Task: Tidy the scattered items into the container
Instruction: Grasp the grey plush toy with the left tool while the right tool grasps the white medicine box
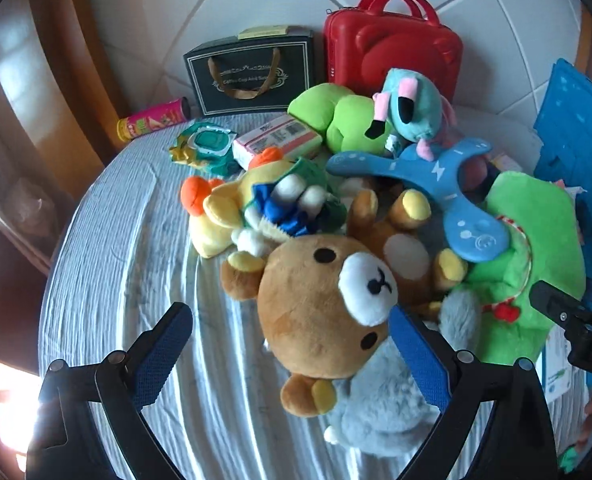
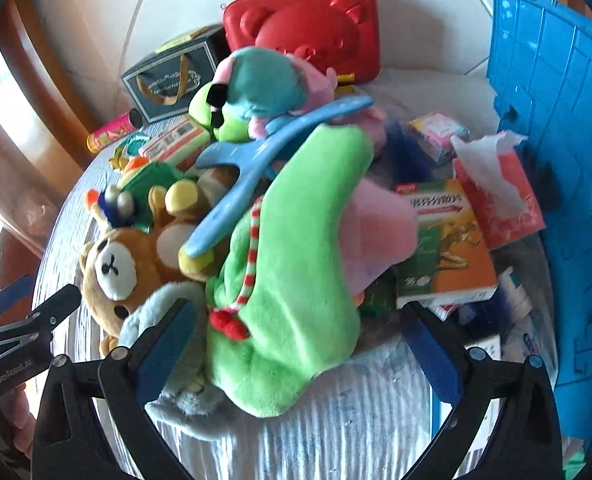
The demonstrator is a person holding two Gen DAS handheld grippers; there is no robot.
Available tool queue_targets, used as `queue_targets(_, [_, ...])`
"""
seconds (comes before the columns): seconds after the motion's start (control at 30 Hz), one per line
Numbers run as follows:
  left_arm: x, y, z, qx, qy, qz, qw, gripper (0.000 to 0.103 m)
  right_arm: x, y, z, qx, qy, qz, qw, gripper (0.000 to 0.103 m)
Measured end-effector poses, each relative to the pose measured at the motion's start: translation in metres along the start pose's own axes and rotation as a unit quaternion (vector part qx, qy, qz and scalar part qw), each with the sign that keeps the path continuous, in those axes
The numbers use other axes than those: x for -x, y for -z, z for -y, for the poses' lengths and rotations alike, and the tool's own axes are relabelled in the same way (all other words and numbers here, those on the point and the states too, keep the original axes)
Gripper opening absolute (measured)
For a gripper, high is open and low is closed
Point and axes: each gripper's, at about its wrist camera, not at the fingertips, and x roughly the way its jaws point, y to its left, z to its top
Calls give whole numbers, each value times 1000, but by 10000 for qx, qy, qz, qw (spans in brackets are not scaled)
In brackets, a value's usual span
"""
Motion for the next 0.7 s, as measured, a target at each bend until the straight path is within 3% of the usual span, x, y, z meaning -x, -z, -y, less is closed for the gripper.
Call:
queue_targets(0.13, [-40, -23, 20, -128, -308, -254, 9991, 100, -14, -33, 10, -45, 403, 318, 9987, 103])
queue_targets(0.2, [-60, -34, 30, -194, -462, -384, 9980, 97, -44, -34, 10, 65, 408, -81, 9991, 103])
queue_targets(0.33, [-72, -5, 9, -6, -403, -498, 9979, 101, -88, -11, 12, 158, 222, -824, 9962, 103])
queue_targets(0.47, [-59, 18, -29, 271, -541, -285, 9978, 103, -65, 18, 30, -17, 259, -820, 9963, 103])
queue_targets(0.57, [-46, 24, -62, 424, -841, -243, 9953, 103, -40, 31, 50, -63, 693, -835, 9941, 103])
queue_targets(0.67, [-39, 28, -79, 418, -856, -264, 9951, 103, -18, 42, 63, -69, 1402, -784, 9870, 103])
queue_targets(0.7, [-32, 29, -81, 472, -781, -190, 9957, 102, -5, 45, 66, -161, 1296, -579, 9897, 103])
